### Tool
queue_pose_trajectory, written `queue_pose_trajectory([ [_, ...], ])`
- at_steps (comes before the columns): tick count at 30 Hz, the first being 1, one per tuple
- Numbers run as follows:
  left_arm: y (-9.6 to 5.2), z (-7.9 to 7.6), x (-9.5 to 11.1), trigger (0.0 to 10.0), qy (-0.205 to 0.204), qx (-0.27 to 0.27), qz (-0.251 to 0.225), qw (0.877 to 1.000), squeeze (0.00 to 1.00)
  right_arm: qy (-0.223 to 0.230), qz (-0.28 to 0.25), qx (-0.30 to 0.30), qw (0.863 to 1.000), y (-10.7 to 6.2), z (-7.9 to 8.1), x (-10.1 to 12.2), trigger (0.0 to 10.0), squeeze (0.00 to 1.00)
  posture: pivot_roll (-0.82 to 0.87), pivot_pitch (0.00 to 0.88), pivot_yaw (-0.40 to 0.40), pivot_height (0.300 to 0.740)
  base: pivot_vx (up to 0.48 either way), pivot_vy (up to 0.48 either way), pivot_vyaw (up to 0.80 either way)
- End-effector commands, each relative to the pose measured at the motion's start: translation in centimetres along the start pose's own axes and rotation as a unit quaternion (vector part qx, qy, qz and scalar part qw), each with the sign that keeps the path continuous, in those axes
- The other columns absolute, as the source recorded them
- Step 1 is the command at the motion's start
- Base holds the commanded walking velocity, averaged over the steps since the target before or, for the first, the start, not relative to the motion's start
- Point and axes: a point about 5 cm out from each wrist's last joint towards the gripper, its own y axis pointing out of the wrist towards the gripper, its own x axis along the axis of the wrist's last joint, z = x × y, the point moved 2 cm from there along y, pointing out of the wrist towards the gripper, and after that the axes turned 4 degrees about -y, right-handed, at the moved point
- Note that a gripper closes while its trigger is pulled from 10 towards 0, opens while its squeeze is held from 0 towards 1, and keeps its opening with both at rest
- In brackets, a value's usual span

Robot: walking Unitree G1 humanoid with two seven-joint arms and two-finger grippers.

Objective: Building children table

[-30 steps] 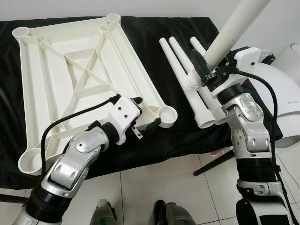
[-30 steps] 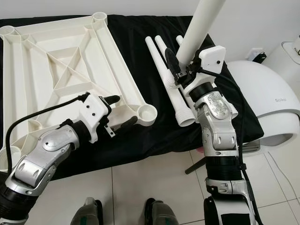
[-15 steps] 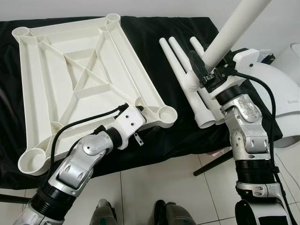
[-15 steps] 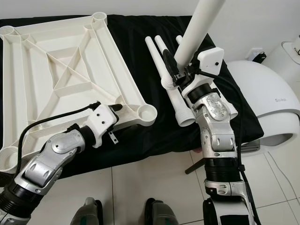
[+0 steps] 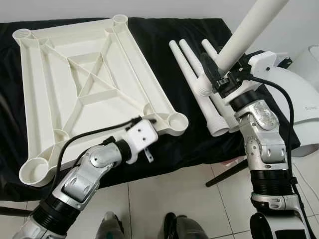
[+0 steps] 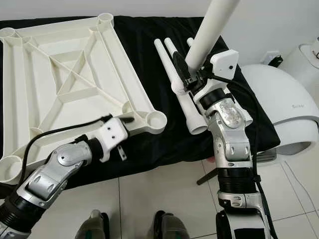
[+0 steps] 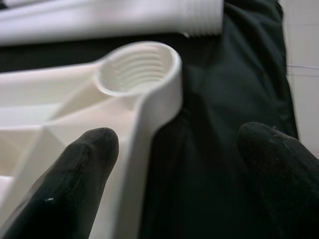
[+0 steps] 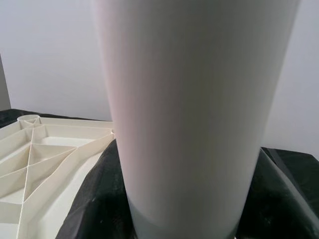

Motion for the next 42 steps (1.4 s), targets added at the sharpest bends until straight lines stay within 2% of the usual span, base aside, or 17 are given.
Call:
queue_pose_trajectory([
  [1,0.2,-0.4,-0.8,10.0,0.005,-0.016,0.019,1.0,0.0,-0.001,-0.009,0.0,1.0,-0.2,0.0,0.3,10.0,0.0,0.07,0.184,-0.029,0.74,0.0,0.0,0.0],
  [7,0.6,0.4,-1.5,10.0,0.005,-0.013,0.041,0.999,0.0,0.0,-0.01,0.002,1.0,-0.1,0.2,0.3,10.0,0.0,0.07,0.178,-0.024,0.74,0.0,0.0,0.0],
  [13,1.0,1.3,-1.2,10.0,0.004,-0.007,0.037,0.999,0.0,-0.001,-0.01,0.003,1.0,-0.1,0.3,0.2,10.0,0.0,0.06,0.171,-0.015,0.74,0.0,0.0,0.0],
  [20,1.1,1.7,-1.5,10.0,-0.002,-0.011,0.044,0.999,0.0,-0.003,-0.01,0.004,1.0,-0.1,0.4,0.2,10.0,0.0,0.06,0.168,-0.01,0.74,0.0,0.0,0.0],
  [21,1.1,1.7,-1.6,6.8,-0.003,-0.012,0.045,0.999,0.0,-0.004,-0.01,0.004,1.0,-0.1,0.4,0.2,10.0,0.0,0.06,0.166,-0.009,0.74,0.0,0.0,0.0],
  [22,1.1,1.7,-1.6,6.8,-0.003,-0.012,0.045,0.999,0.0,-0.004,-0.01,0.004,1.0,-0.1,0.4,0.2,10.0,0.0,0.06,0.166,-0.009,0.74,0.0,0.0,0.0],
  [23,1.1,1.7,-1.7,4.3,-0.005,-0.012,0.045,0.999,0.0,-0.004,-0.01,0.004,1.0,-0.1,0.4,0.2,10.0,0.0,0.06,0.166,-0.009,0.74,0.0,0.0,0.0],
  [24,1.1,1.7,-1.7,4.3,-0.005,-0.012,0.045,0.999,0.0,-0.004,-0.01,0.004,1.0,-0.1,0.4,0.2,10.0,0.0,0.06,0.166,-0.009,0.74,0.0,0.0,0.0],
  [25,1.1,1.7,-1.8,1.4,-0.007,-0.013,0.047,0.999,0.0,-0.004,-0.01,0.004,1.0,-0.2,0.4,0.2,10.0,0.0,0.06,0.165,-0.008,0.74,0.0,0.0,0.0],
  [26,1.1,1.7,-1.8,0.0,-0.009,-0.013,0.048,0.999,0.0,-0.004,-0.009,0.004,1.0,-0.2,0.4,0.2,10.0,0.0,0.06,0.164,-0.008,0.74,0.0,0.0,0.0],
  [30,1.0,1.7,-1.9,0.0,-0.01,-0.012,0.051,0.999,0.0,-0.003,-0.008,0.004,1.0,-0.2,0.4,0.1,10.0,0.0,0.06,0.164,-0.009,0.74,0.0,0.0,0.0],
  [31,0.8,1.8,-2.0,2.4,-0.01,-0.014,0.054,0.998,0.0,-0.003,-0.009,0.006,1.0,-0.2,0.5,0.1,10.0,0.0,0.07,0.165,-0.008,0.74,0.0,0.0,0.0],
  [33,0.8,1.8,-2.0,2.4,-0.009,-0.015,0.055,0.998,0.0,-0.003,-0.009,0.006,1.0,-0.1,0.5,0.1,10.0,0.0,0.07,0.165,-0.008,0.74,0.0,0.0,0.0],
  [34,0.7,1.9,-2.0,10.0,-0.007,-0.015,0.057,0.998,0.0,-0.002,-0.009,0.007,1.0,-0.1,0.5,0.1,10.0,0.0,0.07,0.168,-0.008,0.74,0.0,0.0,0.0],
  [42,0.3,1.9,-1.7,10.0,-0.004,-0.015,0.058,0.998,0.0,0.002,-0.012,0.009,1.0,-0.2,0.7,0.3,10.0,0.0,0.08,0.176,-0.008,0.74,0.0,0.0,0.0],
])
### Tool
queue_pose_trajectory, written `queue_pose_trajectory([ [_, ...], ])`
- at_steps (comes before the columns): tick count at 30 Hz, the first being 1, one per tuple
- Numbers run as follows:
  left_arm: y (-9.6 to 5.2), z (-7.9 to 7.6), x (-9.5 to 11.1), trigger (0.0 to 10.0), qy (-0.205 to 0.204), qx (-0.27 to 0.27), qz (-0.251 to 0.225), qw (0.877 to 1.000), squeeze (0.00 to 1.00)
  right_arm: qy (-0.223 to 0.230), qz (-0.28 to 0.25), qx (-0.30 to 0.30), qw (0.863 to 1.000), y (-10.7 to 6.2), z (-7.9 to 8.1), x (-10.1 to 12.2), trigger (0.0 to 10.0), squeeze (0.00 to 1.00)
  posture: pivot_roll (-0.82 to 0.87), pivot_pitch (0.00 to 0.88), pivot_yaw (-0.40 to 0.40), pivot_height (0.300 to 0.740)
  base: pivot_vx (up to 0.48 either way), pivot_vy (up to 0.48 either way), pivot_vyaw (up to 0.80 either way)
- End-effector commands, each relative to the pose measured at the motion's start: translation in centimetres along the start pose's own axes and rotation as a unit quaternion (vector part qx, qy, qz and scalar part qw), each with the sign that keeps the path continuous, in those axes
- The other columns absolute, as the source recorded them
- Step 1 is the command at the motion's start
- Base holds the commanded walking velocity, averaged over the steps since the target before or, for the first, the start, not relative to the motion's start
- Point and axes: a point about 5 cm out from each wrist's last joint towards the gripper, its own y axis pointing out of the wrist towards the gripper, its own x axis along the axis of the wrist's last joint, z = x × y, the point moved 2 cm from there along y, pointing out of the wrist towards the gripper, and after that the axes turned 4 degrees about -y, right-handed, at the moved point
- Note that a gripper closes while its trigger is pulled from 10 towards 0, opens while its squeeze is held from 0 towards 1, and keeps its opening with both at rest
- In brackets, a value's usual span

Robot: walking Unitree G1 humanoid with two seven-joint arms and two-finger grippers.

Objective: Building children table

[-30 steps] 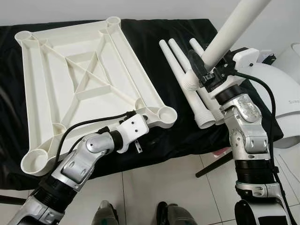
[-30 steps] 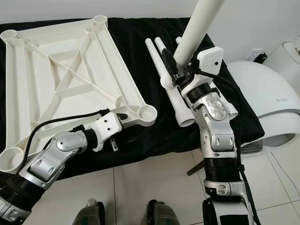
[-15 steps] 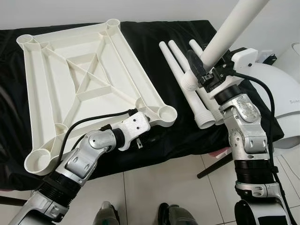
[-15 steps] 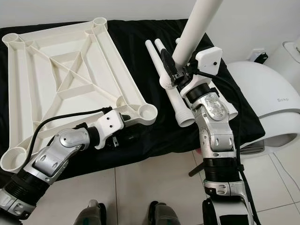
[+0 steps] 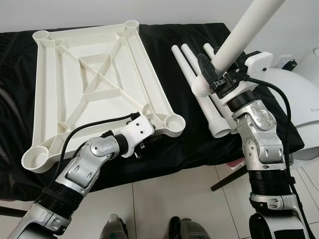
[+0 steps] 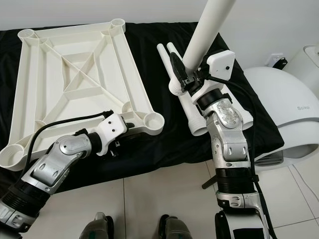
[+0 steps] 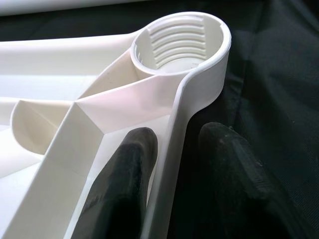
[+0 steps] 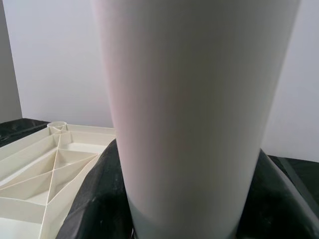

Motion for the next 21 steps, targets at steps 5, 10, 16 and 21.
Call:
queue_pose_trajectory([
  [5,-0.58,-0.52,-0.08,0.0,0.004,-0.024,0.01,1.0,0.0,0.004,-0.012,0.0,1.0,-0.24,0.28,0.4,10.0,0.0,0.08,0.177,-0.008,0.74,0.0,0.0,0.0],
  [10,-0.57,-0.4,0.03,10.0,0.007,-0.022,0.012,1.0,0.0,0.004,-0.012,0.0,1.0,-0.2,0.24,0.42,10.0,0.0,0.08,0.179,-0.008,0.74,0.0,0.0,0.0],
  [16,-0.71,-0.27,0.38,4.5,0.007,-0.021,0.009,1.0,0.0,0.003,-0.013,0.002,1.0,-0.25,0.24,0.51,10.0,0.0,0.08,0.18,-0.011,0.74,0.0,0.0,0.0],
  [21,-0.87,-0.1,0.22,10.0,0.012,-0.018,0.019,1.0,0.0,0.005,-0.016,0.005,1.0,-0.2,0.2,0.67,10.0,0.0,0.08,0.185,-0.014,0.74,0.0,0.0,0.0],
])
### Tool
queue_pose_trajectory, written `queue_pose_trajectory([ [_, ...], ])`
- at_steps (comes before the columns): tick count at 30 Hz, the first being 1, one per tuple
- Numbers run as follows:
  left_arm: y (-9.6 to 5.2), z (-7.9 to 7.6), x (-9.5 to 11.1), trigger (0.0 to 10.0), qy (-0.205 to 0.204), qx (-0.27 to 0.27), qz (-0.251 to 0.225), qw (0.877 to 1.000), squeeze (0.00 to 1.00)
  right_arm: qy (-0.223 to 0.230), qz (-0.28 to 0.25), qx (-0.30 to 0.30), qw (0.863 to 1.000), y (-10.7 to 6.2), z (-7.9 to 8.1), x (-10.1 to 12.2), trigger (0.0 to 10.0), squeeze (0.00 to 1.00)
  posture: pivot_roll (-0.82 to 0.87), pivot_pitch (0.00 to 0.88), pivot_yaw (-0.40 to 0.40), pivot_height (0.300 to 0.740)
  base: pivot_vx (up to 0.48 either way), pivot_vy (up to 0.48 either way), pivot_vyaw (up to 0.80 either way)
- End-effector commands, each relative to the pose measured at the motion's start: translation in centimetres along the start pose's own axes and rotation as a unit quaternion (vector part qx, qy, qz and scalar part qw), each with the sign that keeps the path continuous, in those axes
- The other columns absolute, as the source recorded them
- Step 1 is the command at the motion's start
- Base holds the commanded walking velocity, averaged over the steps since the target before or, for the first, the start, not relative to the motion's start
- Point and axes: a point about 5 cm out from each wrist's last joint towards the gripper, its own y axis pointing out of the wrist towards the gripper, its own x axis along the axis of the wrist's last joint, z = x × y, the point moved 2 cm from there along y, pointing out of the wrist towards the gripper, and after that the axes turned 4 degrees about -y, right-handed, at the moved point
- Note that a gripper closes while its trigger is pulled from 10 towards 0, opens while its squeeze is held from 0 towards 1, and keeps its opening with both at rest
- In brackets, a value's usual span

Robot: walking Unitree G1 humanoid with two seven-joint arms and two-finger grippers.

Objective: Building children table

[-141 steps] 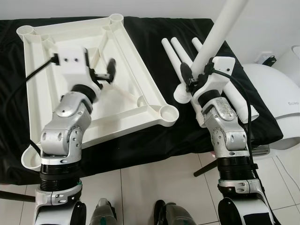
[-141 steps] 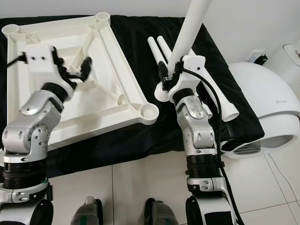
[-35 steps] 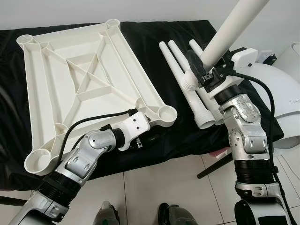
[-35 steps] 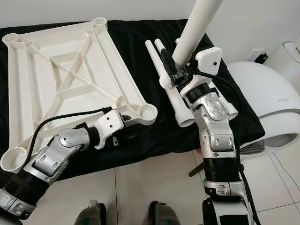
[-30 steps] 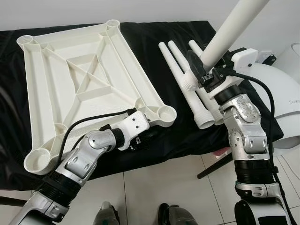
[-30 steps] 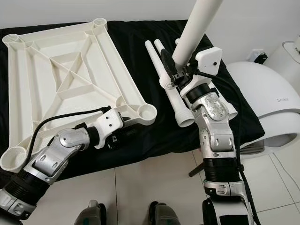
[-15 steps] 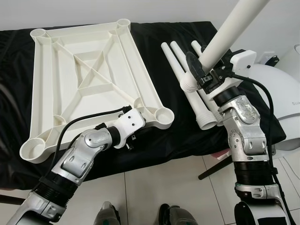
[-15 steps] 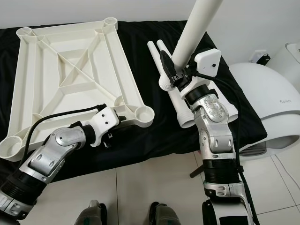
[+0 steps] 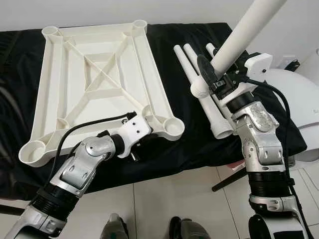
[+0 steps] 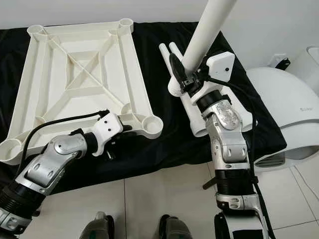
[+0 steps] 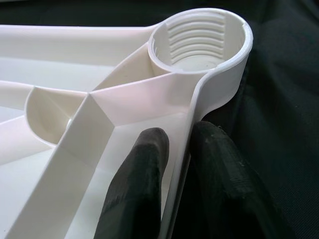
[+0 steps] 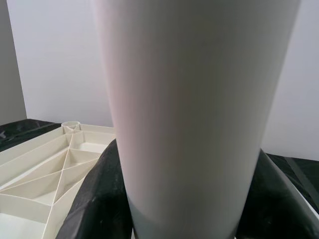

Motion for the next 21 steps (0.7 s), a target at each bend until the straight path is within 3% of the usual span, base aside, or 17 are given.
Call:
queue_pose_trajectory([
  [1,-0.1,-0.5,0.2,10.0,0.014,-0.029,0.008,0.999,0.0,0.003,-0.019,0.007,1.0,-0.1,0.1,0.9,10.0,0.0,0.08,0.188,-0.015,0.74,0.0,0.0,0.0],
  [2,-0.1,-0.5,0.2,10.0,0.014,-0.029,0.008,0.999,0.0,0.003,-0.019,0.007,1.0,-0.1,0.1,0.9,10.0,0.0,0.08,0.188,-0.015,0.74,0.0,0.0,0.0],
  [3,-0.2,-0.3,0.1,6.5,0.012,-0.024,0.009,1.0,0.0,0.01,-0.025,0.015,1.0,-0.1,0.2,1.3,10.0,0.0,0.08,0.189,-0.016,0.74,0.0,0.0,0.0],
  [5,-0.3,-0.1,0.0,6.5,0.009,-0.018,0.01,1.0,0.0,0.018,-0.032,0.024,0.999,0.0,0.5,1.7,10.0,0.0,0.08,0.191,-0.016,0.74,0.0,0.0,0.0],
  [6,-0.3,0.0,-0.1,0.0,0.01,-0.014,0.013,1.0,0.0,0.022,-0.034,0.033,0.999,-0.1,0.7,1.8,10.0,0.0,0.08,0.191,-0.017,0.74,0.0,0.0,0.0],
  [8,-0.3,0.1,-0.1,0.0,0.01,-0.013,0.015,1.0,0.0,0.024,-0.035,0.039,0.998,-0.1,0.8,1.9,10.0,0.0,0.08,0.192,-0.017,0.74,0.0,0.0,0.0],
  [9,-0.3,0.3,-0.3,10.0,0.012,-0.007,0.023,1.0,0.0,0.028,-0.037,0.047,0.998,-0.2,1.0,2.0,10.0,0.0,0.07,0.193,-0.017,0.74,0.0,0.0,0.0],
  [21,-1.0,1.8,-0.6,10.0,0.023,0.016,0.04,0.999,0.0,0.078,-0.019,0.129,0.988,-0.9,2.0,1.5,10.0,0.0,0.07,0.201,-0.025,0.74,0.0,0.0,0.0],
])
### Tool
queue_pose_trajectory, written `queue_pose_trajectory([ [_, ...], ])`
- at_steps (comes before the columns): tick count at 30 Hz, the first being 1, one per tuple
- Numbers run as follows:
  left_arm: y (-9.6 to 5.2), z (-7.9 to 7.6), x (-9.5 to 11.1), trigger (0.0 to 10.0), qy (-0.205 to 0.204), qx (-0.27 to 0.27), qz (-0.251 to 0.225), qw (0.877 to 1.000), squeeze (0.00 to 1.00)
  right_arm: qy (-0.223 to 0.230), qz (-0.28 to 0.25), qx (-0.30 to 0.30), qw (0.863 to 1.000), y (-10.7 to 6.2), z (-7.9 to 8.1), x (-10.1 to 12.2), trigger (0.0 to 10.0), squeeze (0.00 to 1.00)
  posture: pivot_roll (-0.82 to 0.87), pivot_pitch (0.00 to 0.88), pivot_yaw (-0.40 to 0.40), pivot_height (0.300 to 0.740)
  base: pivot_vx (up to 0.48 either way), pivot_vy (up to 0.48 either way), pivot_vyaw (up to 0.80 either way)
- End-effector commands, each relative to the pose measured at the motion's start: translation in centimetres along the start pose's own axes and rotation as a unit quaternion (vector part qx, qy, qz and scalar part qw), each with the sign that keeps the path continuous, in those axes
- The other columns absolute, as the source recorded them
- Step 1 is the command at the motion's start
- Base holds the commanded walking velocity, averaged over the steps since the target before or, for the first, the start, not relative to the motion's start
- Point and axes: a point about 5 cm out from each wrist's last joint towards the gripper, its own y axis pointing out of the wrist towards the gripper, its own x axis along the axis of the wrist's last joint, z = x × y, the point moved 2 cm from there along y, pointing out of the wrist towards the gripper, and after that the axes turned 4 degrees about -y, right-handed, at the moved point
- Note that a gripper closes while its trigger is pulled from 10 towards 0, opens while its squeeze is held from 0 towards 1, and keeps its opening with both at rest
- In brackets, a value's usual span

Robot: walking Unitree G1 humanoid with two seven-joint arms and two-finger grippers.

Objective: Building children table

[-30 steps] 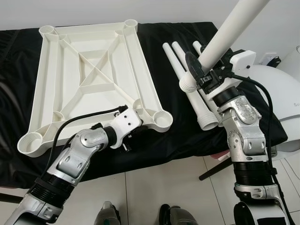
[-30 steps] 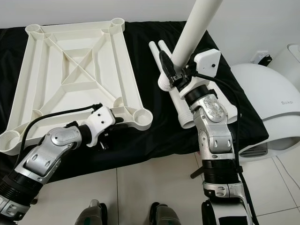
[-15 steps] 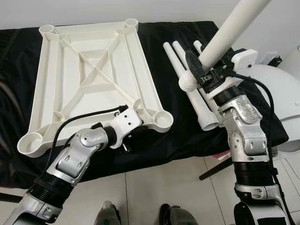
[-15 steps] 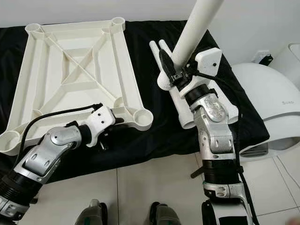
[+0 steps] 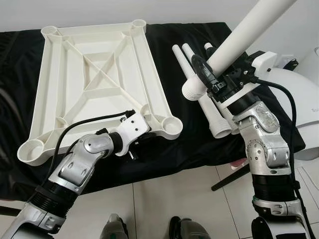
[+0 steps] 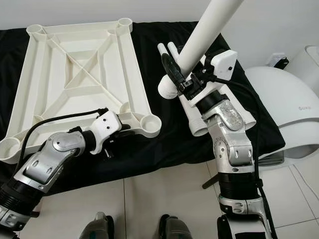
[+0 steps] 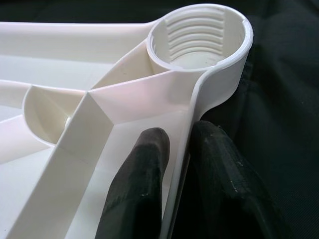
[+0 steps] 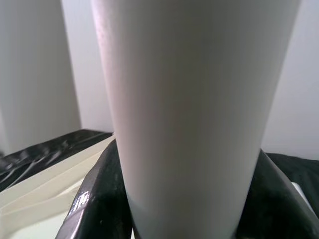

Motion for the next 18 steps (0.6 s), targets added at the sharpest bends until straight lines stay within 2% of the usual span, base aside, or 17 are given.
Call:
queue_pose_trajectory([
  [1,-0.7,1.0,-0.5,10.0,0.019,0.016,0.026,0.999,0.0,0.009,0.001,0.029,1.0,-0.2,0.6,0.1,10.0,0.0,0.07,0.201,-0.025,0.74,0.0,0.0,0.0],
  [3,-1.1,1.1,-0.2,10.0,0.026,0.015,0.026,0.999,0.0,0.033,0.018,0.054,0.998,-0.8,0.5,-0.7,10.0,0.0,0.07,0.203,-0.026,0.74,0.0,0.0,0.0],
  [8,-1.3,1.1,0.0,10.0,0.029,0.013,0.025,0.999,0.0,0.038,0.025,0.06,0.997,-1.0,0.4,-1.0,10.0,0.0,0.07,0.204,-0.026,0.74,0.0,0.0,0.0],
  [12,-1.9,0.4,0.7,10.0,0.041,-0.003,0.018,0.999,0.0,0.068,0.048,0.084,0.993,-1.6,0.1,-2.4,10.0,0.0,0.07,0.208,-0.029,0.74,0.0,0.0,0.0],
  [18,-1.9,0.1,1.0,10.0,0.041,-0.002,0.015,0.999,0.0,0.089,0.057,0.11,0.988,-1.6,0.4,-3.0,10.0,0.0,0.08,0.207,-0.034,0.74,0.0,0.0,0.0],
])
